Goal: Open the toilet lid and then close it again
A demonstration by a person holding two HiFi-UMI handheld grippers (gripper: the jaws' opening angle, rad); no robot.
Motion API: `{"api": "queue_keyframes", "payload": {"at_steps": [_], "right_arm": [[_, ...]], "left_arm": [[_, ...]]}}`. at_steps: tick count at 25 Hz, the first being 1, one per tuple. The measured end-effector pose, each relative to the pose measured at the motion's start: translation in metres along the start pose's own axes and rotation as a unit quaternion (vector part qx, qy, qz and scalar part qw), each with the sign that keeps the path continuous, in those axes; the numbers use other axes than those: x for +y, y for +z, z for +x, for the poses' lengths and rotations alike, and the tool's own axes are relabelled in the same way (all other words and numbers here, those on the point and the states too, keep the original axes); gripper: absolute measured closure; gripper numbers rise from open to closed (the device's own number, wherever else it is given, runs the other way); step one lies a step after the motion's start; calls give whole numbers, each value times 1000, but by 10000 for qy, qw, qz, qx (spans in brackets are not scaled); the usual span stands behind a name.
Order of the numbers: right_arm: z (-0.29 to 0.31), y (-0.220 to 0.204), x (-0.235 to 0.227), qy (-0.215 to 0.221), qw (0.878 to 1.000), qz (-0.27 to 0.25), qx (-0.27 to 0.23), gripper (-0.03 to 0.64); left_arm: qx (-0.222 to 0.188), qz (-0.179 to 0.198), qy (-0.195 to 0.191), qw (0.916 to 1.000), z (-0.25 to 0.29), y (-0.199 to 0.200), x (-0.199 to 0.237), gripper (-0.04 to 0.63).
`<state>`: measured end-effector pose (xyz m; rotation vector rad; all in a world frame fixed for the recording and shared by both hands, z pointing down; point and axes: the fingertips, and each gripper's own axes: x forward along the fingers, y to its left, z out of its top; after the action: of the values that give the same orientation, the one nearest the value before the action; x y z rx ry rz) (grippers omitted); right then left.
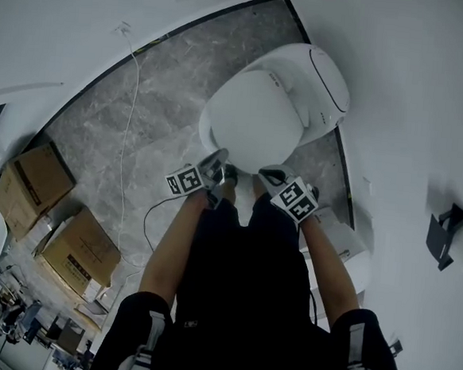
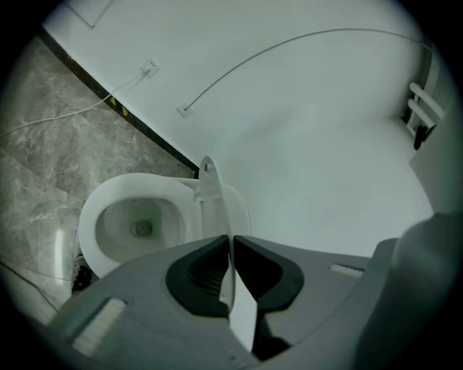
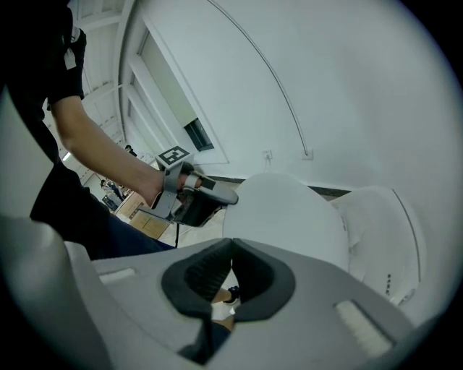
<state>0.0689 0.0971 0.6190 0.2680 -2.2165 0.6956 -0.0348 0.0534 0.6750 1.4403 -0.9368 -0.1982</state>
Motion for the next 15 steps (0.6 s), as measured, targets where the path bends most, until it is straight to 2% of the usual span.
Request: {"api": "queue_keyframes", "payload": {"at_steps": [4, 7, 11, 15], "right_arm": [[10, 10, 14, -224, 9997, -73, -30, 614], [14, 11, 22, -484, 9986, -214, 61, 614], [10, 13, 23, -940, 9946, -370, 254, 612], [-6, 14, 16, -1282, 9906, -369, 305, 612]], "left_arm": [[655, 339, -229, 9970, 5, 0, -10, 566], [935, 507, -406, 9935, 7, 0, -20, 561], [962, 527, -692, 9916, 14, 2, -39, 557], [919, 384, -757, 9921, 19, 1, -52, 557]]}}
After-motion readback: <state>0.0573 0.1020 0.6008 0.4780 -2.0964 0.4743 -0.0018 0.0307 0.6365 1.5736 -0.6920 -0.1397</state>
